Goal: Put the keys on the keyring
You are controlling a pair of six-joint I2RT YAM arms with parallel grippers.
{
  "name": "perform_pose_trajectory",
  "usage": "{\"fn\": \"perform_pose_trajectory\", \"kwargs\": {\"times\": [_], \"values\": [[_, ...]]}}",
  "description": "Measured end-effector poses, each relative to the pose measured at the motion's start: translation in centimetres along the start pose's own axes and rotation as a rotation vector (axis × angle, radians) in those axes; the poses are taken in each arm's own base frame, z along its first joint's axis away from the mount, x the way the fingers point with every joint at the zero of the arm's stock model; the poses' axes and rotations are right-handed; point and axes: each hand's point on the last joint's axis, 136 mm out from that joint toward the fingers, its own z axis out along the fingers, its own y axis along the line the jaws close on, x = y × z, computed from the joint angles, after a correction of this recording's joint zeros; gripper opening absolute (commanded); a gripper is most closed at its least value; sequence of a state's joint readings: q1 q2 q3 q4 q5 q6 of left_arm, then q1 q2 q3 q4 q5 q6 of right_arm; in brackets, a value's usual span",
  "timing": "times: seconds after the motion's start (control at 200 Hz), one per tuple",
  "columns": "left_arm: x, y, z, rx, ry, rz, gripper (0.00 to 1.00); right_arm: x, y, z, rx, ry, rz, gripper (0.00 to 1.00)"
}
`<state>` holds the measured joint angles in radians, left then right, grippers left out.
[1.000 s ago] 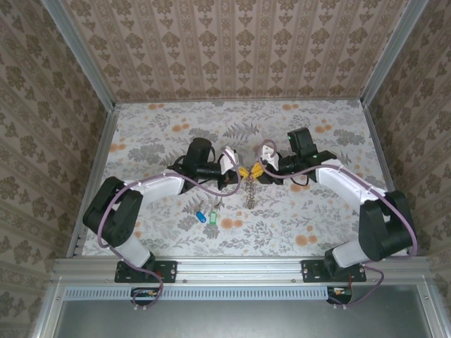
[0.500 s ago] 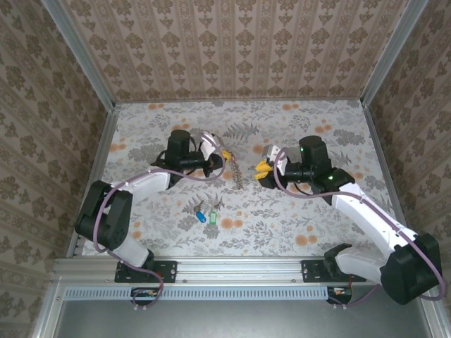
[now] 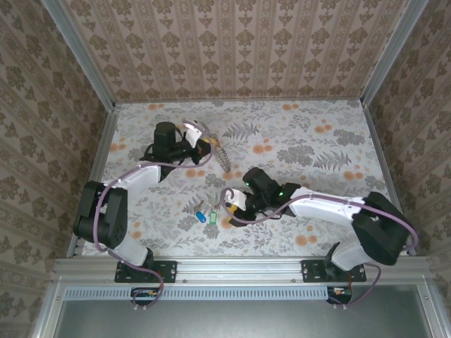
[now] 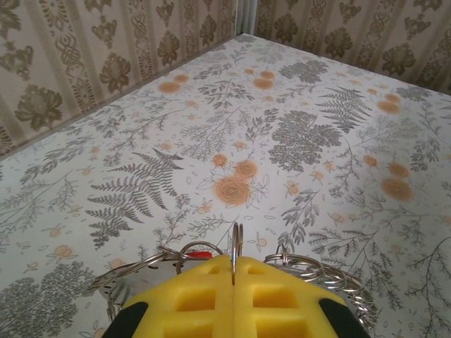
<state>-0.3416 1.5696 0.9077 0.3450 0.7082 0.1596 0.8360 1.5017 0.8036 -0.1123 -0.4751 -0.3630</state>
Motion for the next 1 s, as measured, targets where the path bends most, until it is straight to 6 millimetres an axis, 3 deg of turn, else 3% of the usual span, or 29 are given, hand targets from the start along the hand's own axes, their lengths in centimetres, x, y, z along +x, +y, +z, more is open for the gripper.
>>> {"fn": "perform_pose_trajectory", "kwargs": {"times": [0.085, 0.185, 0.36, 0.595, 0.81, 1.0], "values": [[0.1, 0.7, -0.3, -0.018, 0.000, -0.009, 0.00, 0.6, -0.9, 1.9, 0.004, 0.053, 0.029, 0.37], [0.2, 1.5, -0.7, -0.040, -0.001, -0.018, 0.00, -0.2, -2.3, 3.7, 0.020, 0.073, 0.072, 0.39], [0.0, 2.7, -1.4, -0.068, -0.007, -0.023, 0.00, -1.6, -3.9, 5.3, 0.064, 0.086, 0.151, 0.40], [-0.2, 3.7, -1.9, -0.089, -0.011, -0.026, 0.00, -1.7, -4.1, 7.8, 0.118, 0.149, 0.185, 0.36], [-0.1, 4.0, -2.1, -0.096, -0.006, -0.035, 0.00, -0.9, -4.6, 8.2, 0.187, 0.186, 0.162, 0.28], [-0.1, 3.8, -2.0, -0.086, -0.007, -0.035, 0.00, 1.0, -5.6, 7.8, 0.250, 0.191, 0.140, 0.25]]}}
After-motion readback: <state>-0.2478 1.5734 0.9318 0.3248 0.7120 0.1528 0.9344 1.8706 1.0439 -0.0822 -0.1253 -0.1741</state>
